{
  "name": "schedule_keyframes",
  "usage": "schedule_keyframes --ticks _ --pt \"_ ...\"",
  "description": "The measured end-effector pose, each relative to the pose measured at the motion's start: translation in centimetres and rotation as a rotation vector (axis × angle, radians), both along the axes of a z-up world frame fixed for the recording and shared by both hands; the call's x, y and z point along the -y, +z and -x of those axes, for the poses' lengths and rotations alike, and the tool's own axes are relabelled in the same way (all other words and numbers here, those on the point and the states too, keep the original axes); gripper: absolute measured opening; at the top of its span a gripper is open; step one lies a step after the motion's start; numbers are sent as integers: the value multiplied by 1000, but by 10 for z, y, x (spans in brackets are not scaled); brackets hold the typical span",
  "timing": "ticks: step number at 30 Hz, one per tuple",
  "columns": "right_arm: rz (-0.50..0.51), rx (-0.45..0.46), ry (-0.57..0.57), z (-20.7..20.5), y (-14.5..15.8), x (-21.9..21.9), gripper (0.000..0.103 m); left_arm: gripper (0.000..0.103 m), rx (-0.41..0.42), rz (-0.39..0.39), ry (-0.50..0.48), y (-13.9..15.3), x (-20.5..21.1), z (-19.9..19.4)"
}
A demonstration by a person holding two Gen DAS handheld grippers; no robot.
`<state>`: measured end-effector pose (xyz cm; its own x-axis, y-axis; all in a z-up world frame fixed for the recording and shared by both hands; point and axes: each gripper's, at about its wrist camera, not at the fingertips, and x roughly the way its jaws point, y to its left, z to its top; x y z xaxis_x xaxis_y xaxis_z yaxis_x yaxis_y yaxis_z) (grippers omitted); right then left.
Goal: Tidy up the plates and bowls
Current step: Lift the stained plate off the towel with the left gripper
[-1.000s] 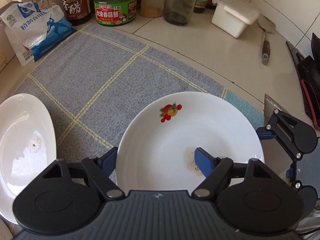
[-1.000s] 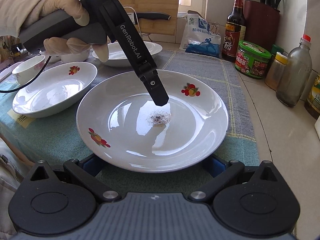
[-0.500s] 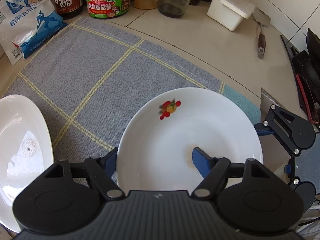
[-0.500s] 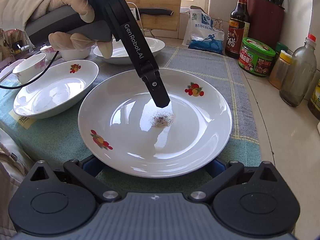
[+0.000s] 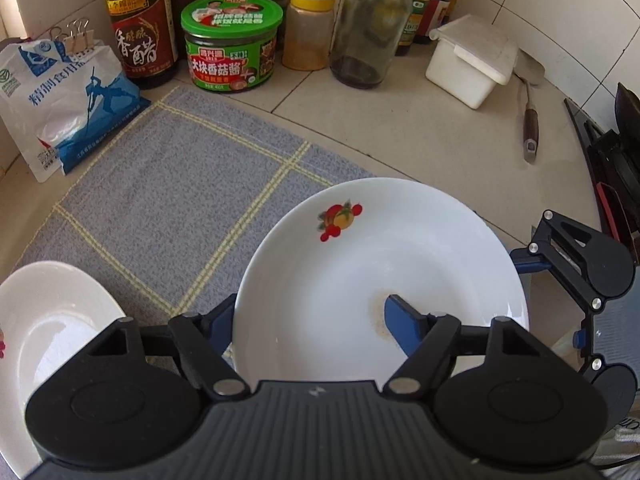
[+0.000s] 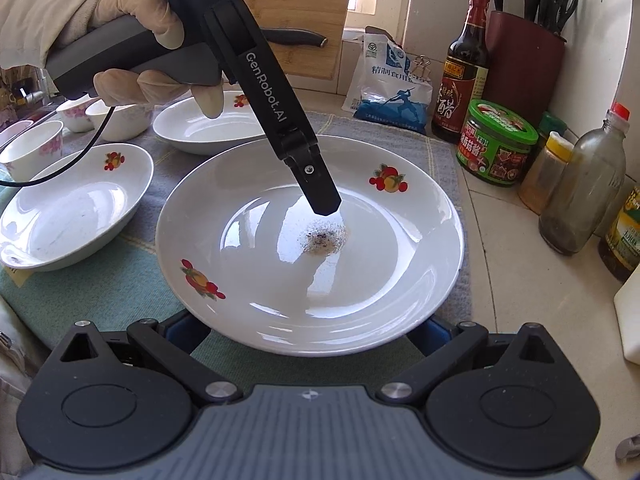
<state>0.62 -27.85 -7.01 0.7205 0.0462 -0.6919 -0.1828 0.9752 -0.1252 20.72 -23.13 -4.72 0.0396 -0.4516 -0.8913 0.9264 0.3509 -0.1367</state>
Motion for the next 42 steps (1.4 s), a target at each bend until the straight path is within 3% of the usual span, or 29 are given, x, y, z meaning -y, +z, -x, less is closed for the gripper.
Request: schedule_keyframes --ticks 16,32,39,42 --pt "-19 -10 -65 -39 -11 35 103 75 6 28 6 -14 43 -39" --pt "-17 -15 -88 -44 -19 37 103 76 40 21 4 -23 51 -42" --pt "-64 -4 -137 -23 -4 35 103 79 94 63 56 -6 36 -34" --pt "-80 14 -155 -6 3 27 103 88 129 117 97 11 19 -23"
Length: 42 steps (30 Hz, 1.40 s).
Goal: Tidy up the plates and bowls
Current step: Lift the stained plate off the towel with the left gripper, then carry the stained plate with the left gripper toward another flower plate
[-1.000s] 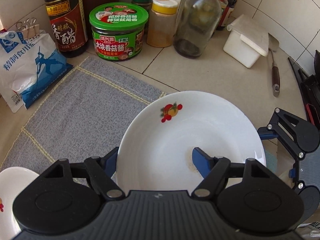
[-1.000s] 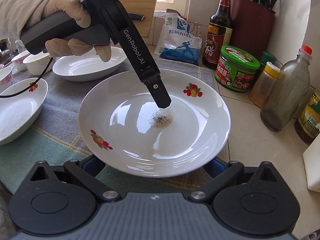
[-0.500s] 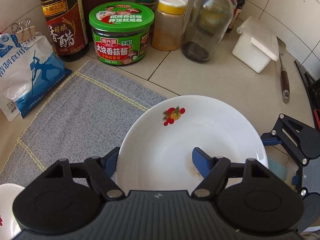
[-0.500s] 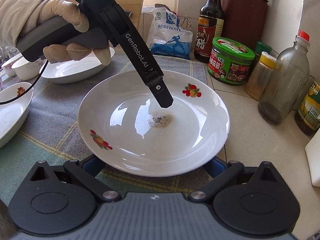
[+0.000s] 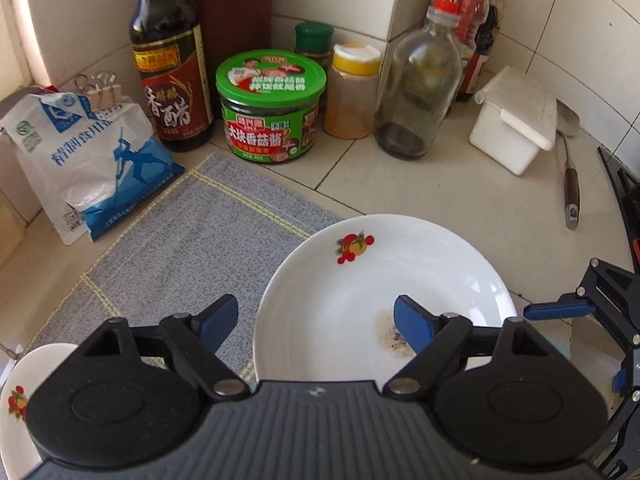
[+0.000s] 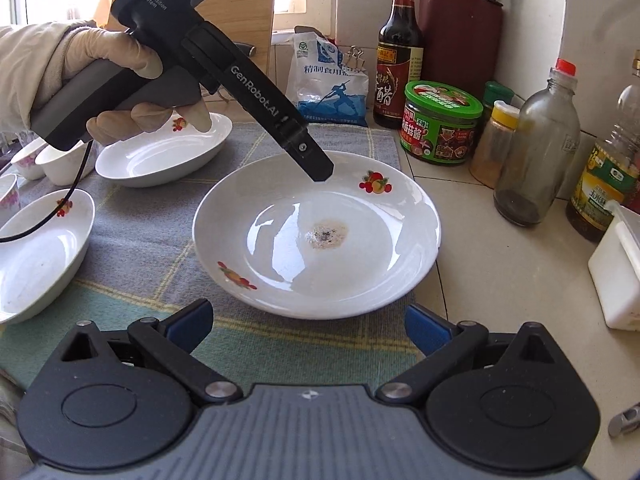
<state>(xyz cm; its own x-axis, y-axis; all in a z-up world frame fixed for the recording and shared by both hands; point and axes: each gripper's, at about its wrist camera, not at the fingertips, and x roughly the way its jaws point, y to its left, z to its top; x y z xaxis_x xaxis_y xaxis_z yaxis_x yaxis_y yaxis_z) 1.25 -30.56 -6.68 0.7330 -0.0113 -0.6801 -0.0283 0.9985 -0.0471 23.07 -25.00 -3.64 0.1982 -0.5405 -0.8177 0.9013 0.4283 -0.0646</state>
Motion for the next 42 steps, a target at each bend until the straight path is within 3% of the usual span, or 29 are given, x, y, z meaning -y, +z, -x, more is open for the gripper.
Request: schedule_keyframes --ticks 7,13,25,33,42 --pt "1 49 37 33 7 -25 103 91 76 67 89 33 -46 46" --pt "-20 63 106 53 5 -43 103 92 153 54 187 38 -90 95" --pt "-47 55 304 72 -4 -74 103 92 108 11 470 21 -176 162" --pt "-57 51 424 61 -7 -105 103 92 132 -36 576 22 -218 164" --pt "-35 40 518 34 -24 -150 103 92 94 -89 567 12 -255 132"
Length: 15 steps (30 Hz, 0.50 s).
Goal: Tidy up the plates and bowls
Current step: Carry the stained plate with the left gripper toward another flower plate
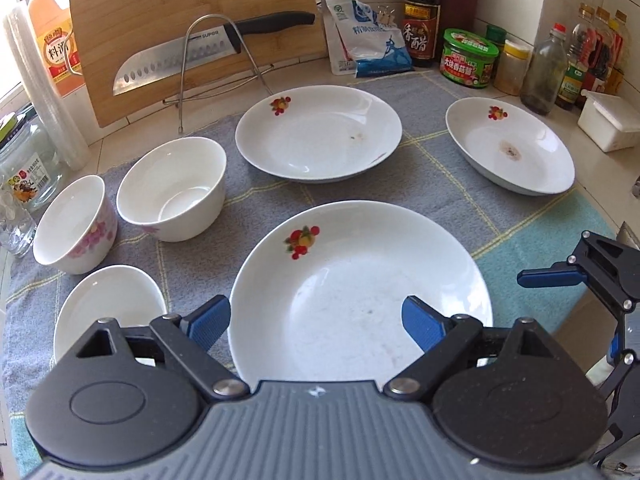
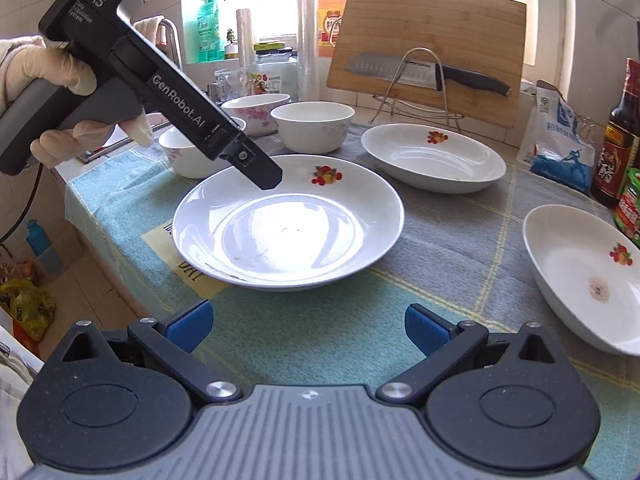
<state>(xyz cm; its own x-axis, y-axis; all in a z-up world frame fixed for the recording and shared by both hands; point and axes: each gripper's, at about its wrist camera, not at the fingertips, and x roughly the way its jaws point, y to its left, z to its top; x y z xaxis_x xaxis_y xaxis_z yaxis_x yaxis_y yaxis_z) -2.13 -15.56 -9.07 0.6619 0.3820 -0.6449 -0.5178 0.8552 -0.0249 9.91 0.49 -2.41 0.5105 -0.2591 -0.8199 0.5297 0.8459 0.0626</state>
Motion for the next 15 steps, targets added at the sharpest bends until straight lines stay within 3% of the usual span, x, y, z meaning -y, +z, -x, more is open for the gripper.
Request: schedule_keyframes --ticks 15 --pt "47 4 -36 -14 -22 -33 103 92 -216 21 -193 -26 -10 -66"
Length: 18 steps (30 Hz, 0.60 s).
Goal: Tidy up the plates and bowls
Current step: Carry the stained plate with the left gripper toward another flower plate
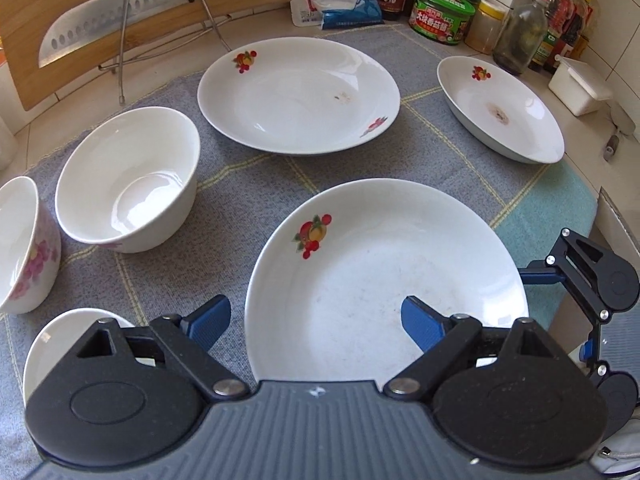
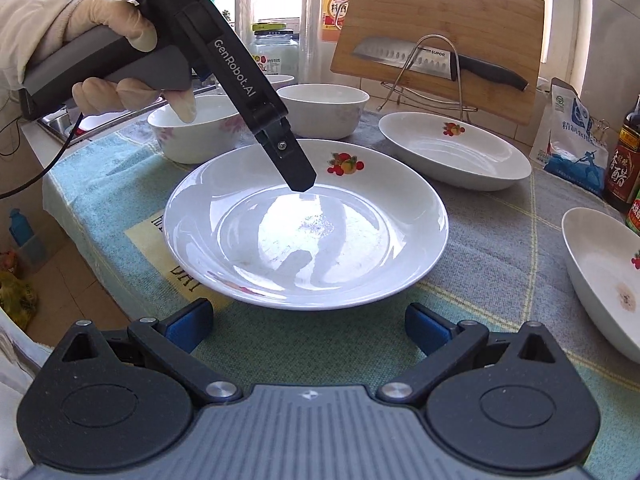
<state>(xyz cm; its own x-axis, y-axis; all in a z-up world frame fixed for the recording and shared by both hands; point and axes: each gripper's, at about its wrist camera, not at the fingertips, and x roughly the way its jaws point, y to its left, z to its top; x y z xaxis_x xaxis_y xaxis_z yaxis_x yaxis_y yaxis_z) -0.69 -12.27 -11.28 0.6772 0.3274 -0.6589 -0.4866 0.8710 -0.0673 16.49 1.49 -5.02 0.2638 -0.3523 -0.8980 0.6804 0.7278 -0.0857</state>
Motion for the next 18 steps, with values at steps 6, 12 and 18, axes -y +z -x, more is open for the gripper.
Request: schedule_keyframes --ticks 6,12,18 --pt "-5 13 -11 2 -1 0 103 89 -77 1 -91 -9 6 -13" --pt "-2 11 -33 1 -1 -3 103 81 -142 11 -164 -15 9 -26" --pt "2 4 -35 -4 -1 -6 103 81 -177 23 -203 -14 11 -32"
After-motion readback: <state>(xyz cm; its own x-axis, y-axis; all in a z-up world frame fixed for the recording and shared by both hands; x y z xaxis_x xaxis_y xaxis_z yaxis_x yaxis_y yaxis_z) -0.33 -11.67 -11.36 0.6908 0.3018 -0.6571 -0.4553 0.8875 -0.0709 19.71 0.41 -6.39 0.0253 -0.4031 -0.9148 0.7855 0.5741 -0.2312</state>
